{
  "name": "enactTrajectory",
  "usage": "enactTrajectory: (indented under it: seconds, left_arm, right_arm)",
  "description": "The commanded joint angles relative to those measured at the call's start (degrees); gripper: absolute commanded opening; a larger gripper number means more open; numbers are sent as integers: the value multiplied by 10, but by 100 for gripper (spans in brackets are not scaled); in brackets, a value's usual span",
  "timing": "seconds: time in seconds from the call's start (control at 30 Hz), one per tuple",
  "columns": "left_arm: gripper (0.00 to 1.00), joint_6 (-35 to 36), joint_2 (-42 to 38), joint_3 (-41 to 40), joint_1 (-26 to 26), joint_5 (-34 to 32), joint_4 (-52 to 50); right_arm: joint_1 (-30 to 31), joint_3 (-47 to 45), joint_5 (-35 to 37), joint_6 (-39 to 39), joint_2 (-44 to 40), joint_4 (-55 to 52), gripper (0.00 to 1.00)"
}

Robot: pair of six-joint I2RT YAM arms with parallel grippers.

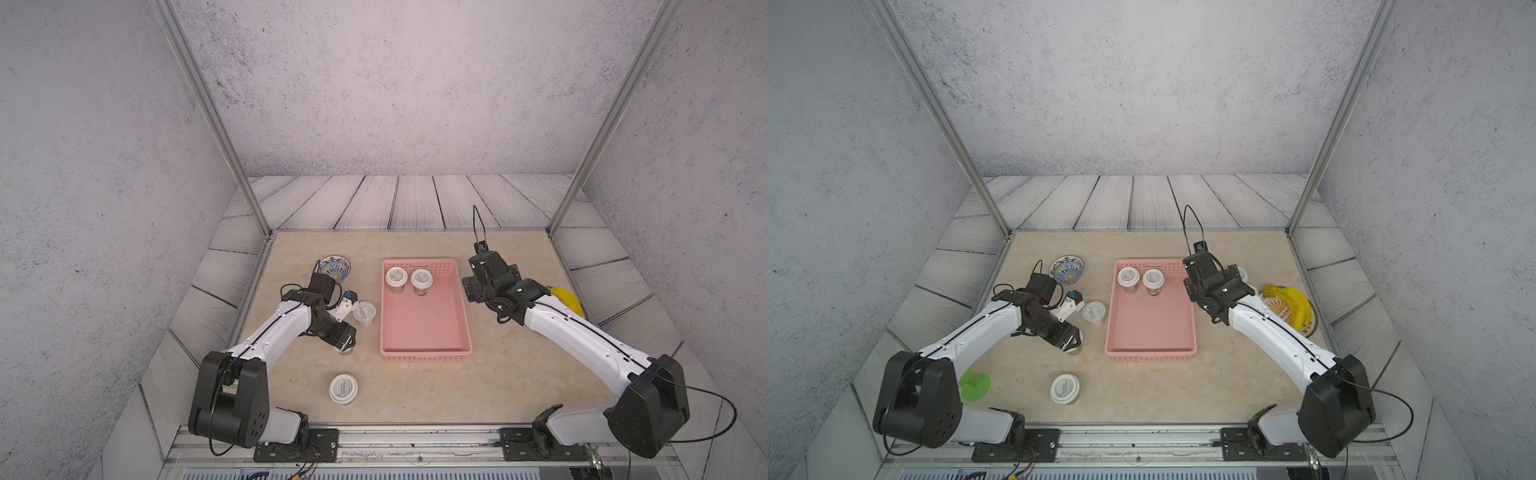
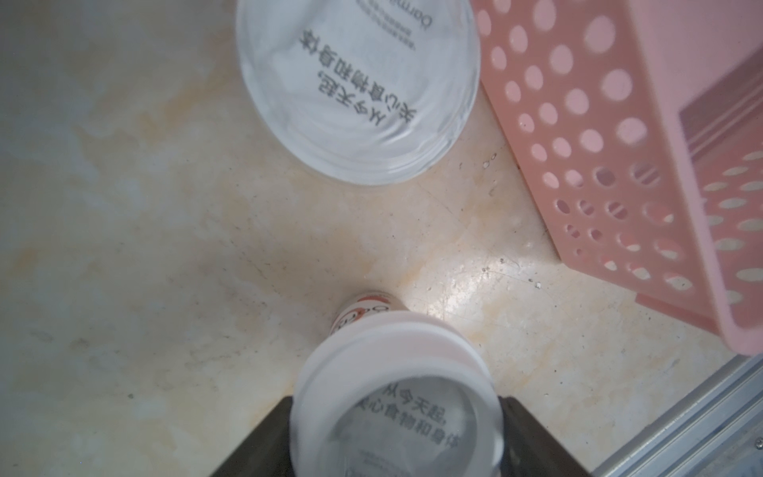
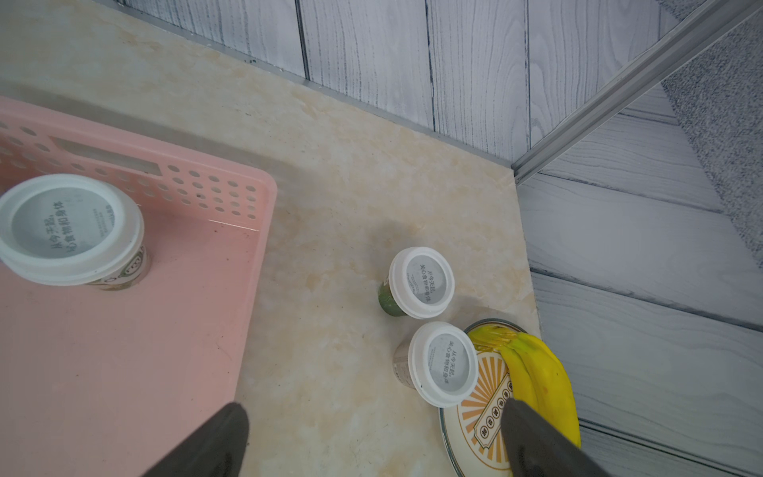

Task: Put the yogurt in the basket
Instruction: Pick up the yogurt from the center of the board.

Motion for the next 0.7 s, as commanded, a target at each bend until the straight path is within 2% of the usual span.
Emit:
enactTrajectory:
  seconds: [0.0,0.67]
  left_arm:
    - [72,-8,-4,27,5,-11,-16]
    - [71,-37,-46,132,24,-14,-96]
  right_arm:
    - [-2,0,-3,1,8,-5,100]
    - [-2,5,-2,-1,18,-10,100]
